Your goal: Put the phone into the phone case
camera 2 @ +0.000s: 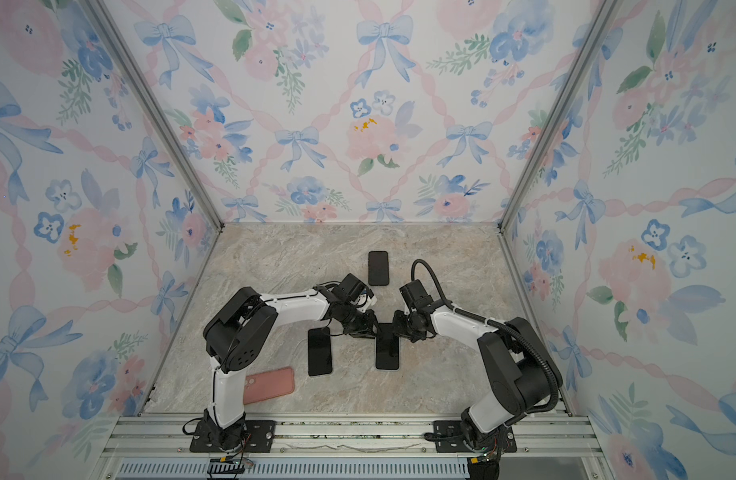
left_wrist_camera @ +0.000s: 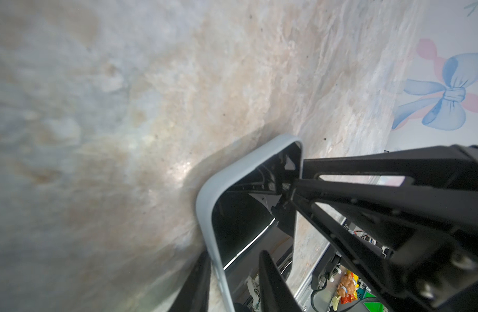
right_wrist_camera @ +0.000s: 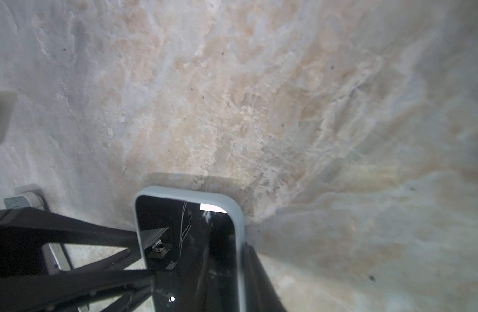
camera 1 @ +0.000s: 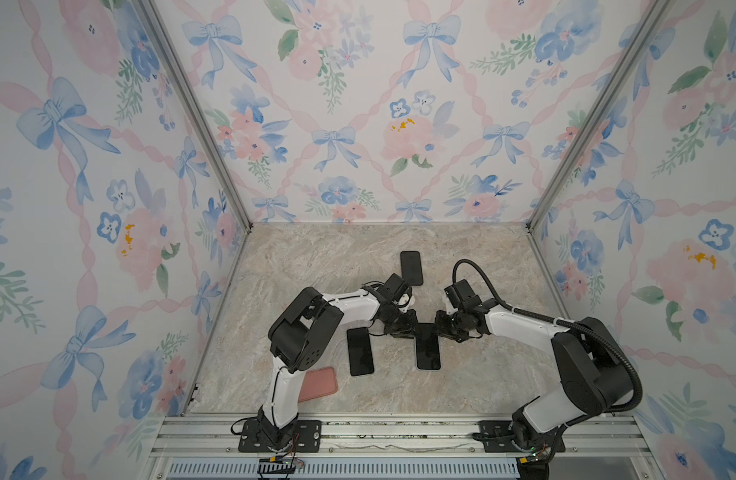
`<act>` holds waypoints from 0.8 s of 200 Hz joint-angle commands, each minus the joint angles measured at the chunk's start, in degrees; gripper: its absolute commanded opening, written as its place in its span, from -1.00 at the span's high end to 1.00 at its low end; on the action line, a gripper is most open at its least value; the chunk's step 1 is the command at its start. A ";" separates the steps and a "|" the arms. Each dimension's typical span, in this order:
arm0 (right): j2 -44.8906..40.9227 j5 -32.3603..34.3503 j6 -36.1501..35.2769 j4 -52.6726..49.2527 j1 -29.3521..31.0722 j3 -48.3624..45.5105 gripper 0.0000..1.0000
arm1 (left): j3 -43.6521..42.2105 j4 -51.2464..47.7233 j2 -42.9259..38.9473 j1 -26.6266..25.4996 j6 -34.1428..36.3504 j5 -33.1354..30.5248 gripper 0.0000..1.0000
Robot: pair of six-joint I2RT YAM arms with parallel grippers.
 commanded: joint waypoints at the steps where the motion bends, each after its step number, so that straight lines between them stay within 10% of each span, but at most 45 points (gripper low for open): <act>1: 1.74 -0.37 0.57 0.54 0.64 -0.52 0.52 | 0.51 -1.42 2.35 -1.34 0.08 0.38 0.39; 82: 1.28 2.08 1.68 -4.11 2.46 1.85 0.56 | -0.71 -1.48 0.21 -1.62 0.32 -0.67 0.52; 160: -2.39 14.14 8.19 -25.28 13.12 10.20 -0.18 | -13.05 -1.46 -16.37 0.00 2.64 -7.82 -0.03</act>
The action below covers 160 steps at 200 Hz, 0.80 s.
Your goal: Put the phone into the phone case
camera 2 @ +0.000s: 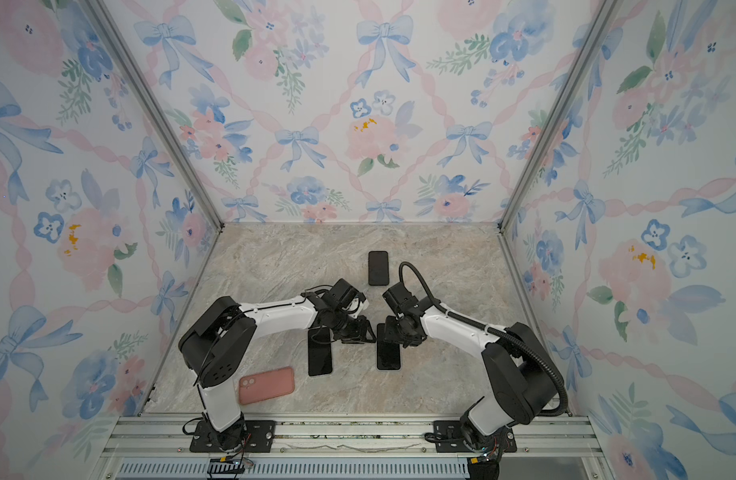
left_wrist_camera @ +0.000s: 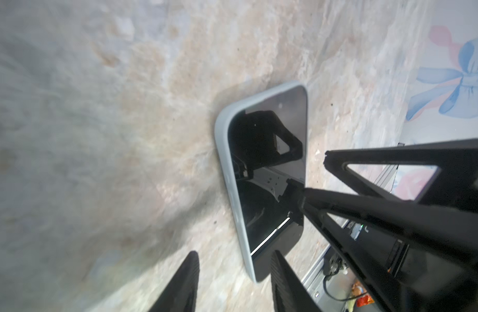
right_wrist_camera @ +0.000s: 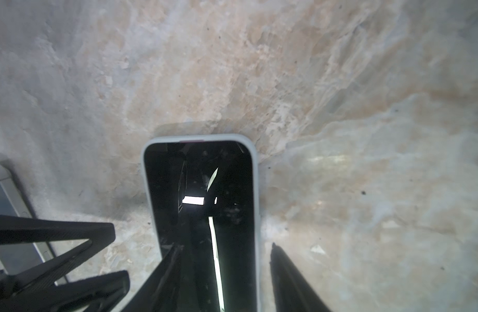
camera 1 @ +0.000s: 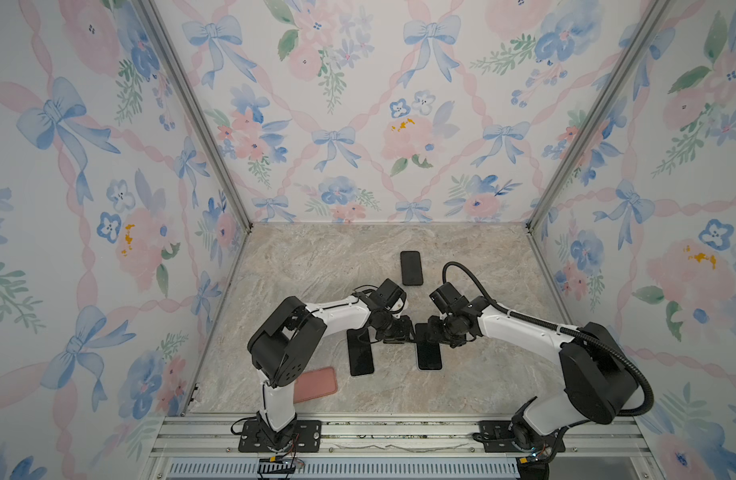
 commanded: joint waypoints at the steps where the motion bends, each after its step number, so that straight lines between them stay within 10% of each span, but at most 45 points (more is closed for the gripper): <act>1: -0.25 3.96 2.85 -10.12 2.78 3.48 -0.19 | -3.61 -0.52 -4.93 0.75 1.78 -2.71 -0.03; 160: 19.70 -0.89 -3.57 -27.97 5.33 23.46 -0.71 | -15.39 -0.30 -18.94 2.88 3.68 -4.90 -0.31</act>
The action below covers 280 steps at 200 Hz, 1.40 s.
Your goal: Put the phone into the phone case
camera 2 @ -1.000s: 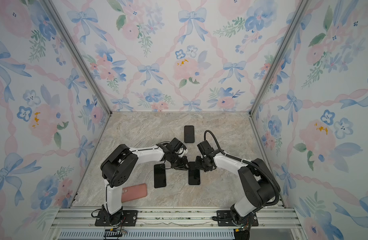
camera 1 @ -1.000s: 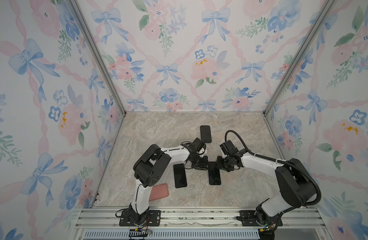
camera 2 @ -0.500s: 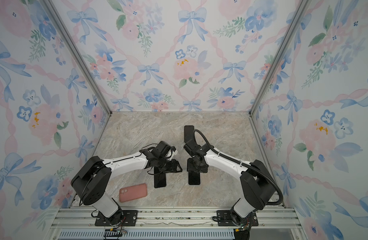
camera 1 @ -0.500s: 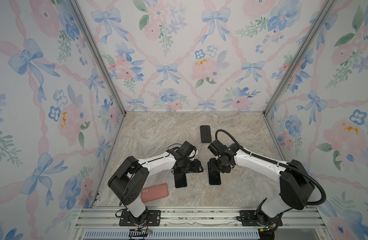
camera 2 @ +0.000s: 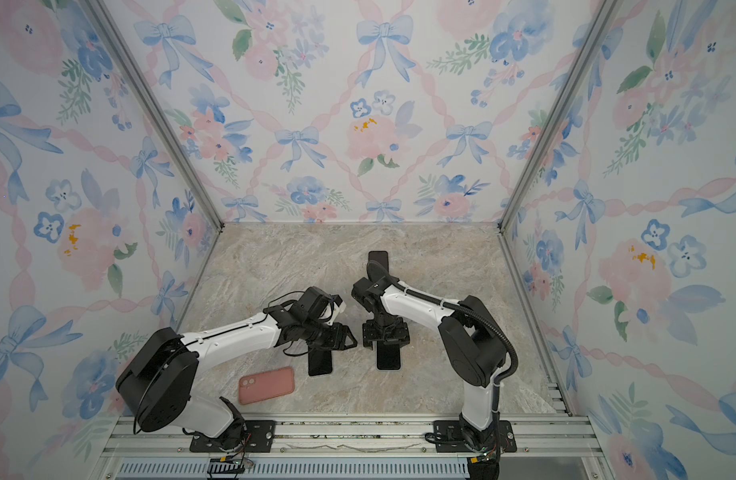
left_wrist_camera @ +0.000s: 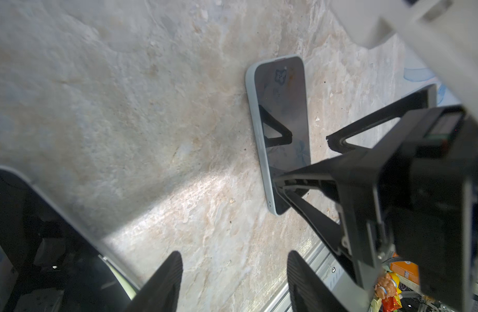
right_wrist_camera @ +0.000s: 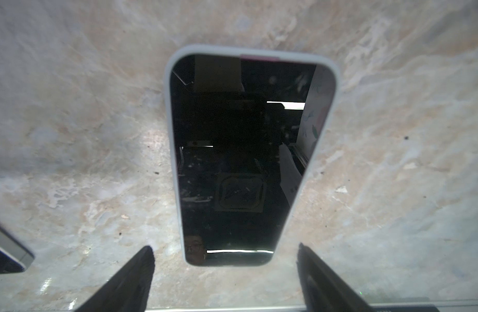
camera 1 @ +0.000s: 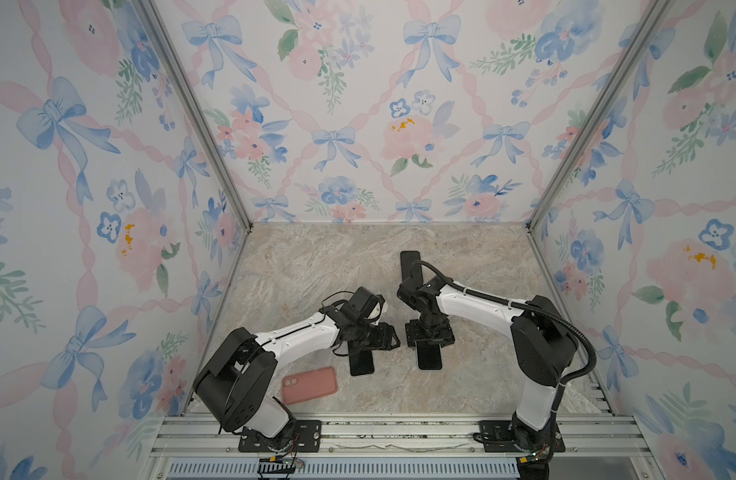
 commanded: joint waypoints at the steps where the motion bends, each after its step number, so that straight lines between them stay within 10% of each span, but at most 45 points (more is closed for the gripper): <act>1: 1.03 -0.01 -0.19 -0.98 -0.55 0.01 -0.71 | -1.24 -0.27 -0.84 0.28 1.12 -0.83 -0.31; 150: 2.64 -1.68 0.24 5.34 -3.21 -4.87 -0.78 | 0.07 -0.19 2.41 -0.16 0.61 -0.12 -0.48; 280: 3.07 -4.17 0.59 8.98 -4.03 -6.99 -0.46 | 0.94 -0.25 3.77 -0.17 0.28 -0.30 -0.47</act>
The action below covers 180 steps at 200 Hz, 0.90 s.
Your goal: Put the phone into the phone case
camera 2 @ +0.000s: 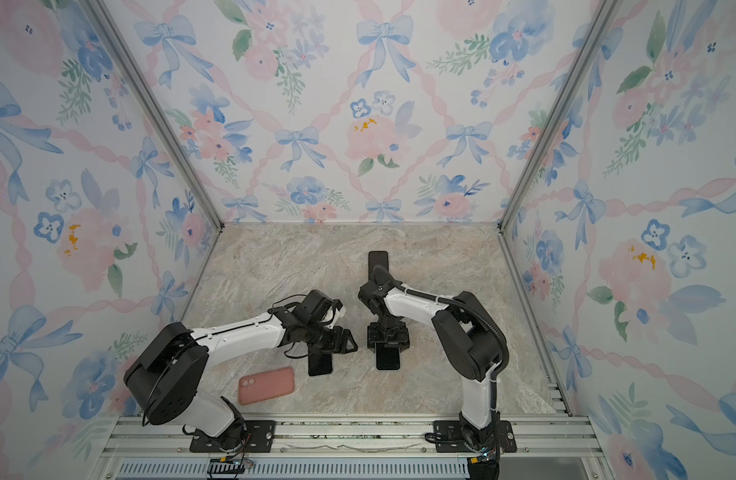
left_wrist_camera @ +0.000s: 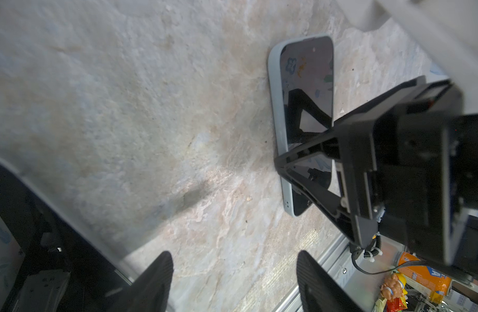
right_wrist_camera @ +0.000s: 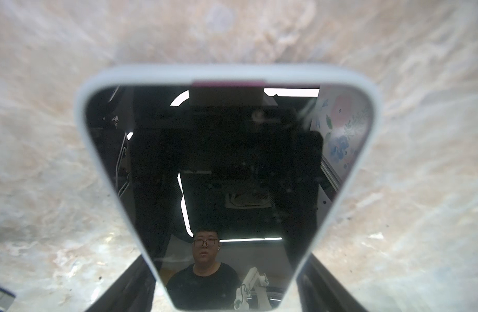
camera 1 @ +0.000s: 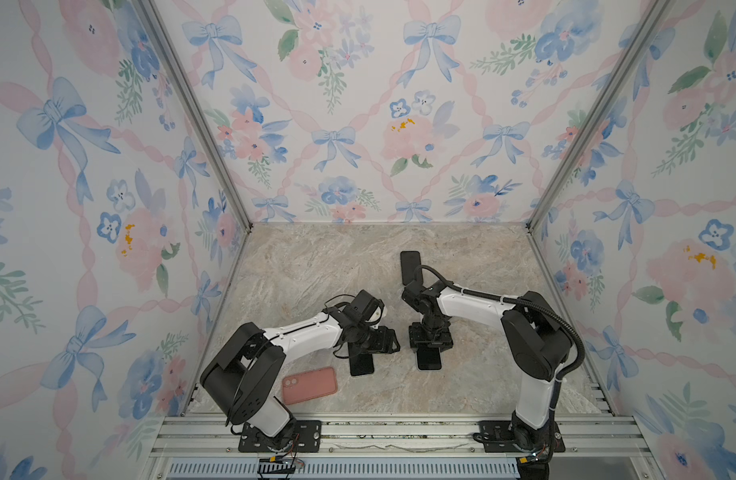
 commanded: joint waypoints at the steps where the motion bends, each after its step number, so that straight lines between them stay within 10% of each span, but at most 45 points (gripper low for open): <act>1: 0.60 -0.48 0.54 1.77 -0.72 -2.07 -0.46 | 1.25 -0.22 0.73 -0.16 0.37 -0.30 -0.47; 180: -3.13 6.21 -8.11 -3.36 -9.92 7.84 -0.34 | 12.64 -0.20 7.75 2.53 3.68 0.14 -0.47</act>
